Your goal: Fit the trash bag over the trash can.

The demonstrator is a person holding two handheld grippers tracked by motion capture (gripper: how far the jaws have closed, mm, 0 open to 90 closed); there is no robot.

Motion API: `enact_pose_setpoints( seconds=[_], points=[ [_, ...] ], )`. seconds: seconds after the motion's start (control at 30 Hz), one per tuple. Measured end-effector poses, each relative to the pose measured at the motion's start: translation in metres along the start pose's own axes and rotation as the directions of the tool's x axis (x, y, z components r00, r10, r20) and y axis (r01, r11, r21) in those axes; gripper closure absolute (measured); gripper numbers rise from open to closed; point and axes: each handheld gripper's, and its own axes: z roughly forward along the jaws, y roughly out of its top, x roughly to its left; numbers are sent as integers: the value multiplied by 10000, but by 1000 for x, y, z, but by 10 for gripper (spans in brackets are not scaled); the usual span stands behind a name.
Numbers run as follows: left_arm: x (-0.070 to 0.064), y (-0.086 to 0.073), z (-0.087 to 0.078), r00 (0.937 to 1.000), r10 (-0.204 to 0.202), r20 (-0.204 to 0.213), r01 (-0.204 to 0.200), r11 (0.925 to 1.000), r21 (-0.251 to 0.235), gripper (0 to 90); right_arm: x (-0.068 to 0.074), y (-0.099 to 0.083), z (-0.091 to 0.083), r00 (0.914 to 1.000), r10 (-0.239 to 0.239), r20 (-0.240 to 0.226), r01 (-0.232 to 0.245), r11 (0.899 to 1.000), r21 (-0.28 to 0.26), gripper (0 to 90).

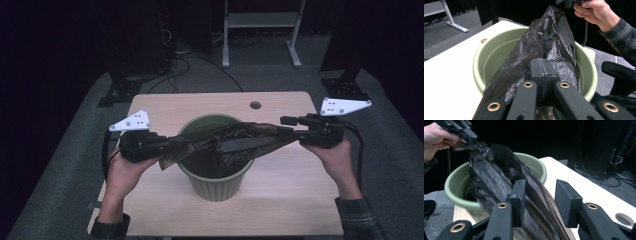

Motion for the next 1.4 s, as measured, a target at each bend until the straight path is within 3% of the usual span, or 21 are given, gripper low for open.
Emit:
enact_pose_setpoints(
  seconds=[0.13,0.17,0.2,0.27,0.33,0.37,0.5,0.8,1.0,1.13,1.27,1.4],
  points=[
    [2,-1,1,9999,-124,-6,124,9999,-114,900,1,8,20,9998,-90,-166,92,9999,106,645],
    [3,-1,1,9998,-173,-26,173,9997,-163,900,0,10,28,9995,-117,-284,126,9994,314,754],
    [5,-1,0,9998,-201,-66,200,9996,-206,900,0,10,28,9995,-117,-284,126,9994,314,754],
    [8,-2,-1,9993,-341,-155,335,9989,-326,900,2,9,34,9987,-160,-491,181,9989,437,861],
    [12,-2,-2,9986,-461,-263,450,9980,-442,900,6,7,34,9975,-248,-661,275,9988,404,897],
    [14,-2,-3,9979,-531,-382,512,9975,-490,900,12,5,31,9953,-275,-926,306,9990,324,898],
    [23,-2,-5,9941,-786,-751,736,9950,-682,900,23,-1,24,9918,-372,-1223,410,9987,287,899],
    [40,-12,-3,9821,-1342,-1323,1265,9898,-650,900,44,-37,9,9817,-172,-1897,322,9966,762,899],
    [51,-22,-6,9648,-1535,-2137,1485,9881,-396,900,47,-60,8,9808,113,-1947,170,9896,1431,900],
    [53,-27,-7,9678,-1659,-1893,1587,9859,-527,900,45,-72,7,9813,301,-1904,29,9853,1707,898],
    [50,-25,-3,9744,-1508,-1668,1441,9882,-518,900,45,-61,-2,9822,157,-1872,51,9939,1103,812],
    [49,-23,-2,9756,-1483,-1622,1416,9885,-523,900,46,-44,-7,9850,-156,-1719,277,9973,679,773]
  ],
)
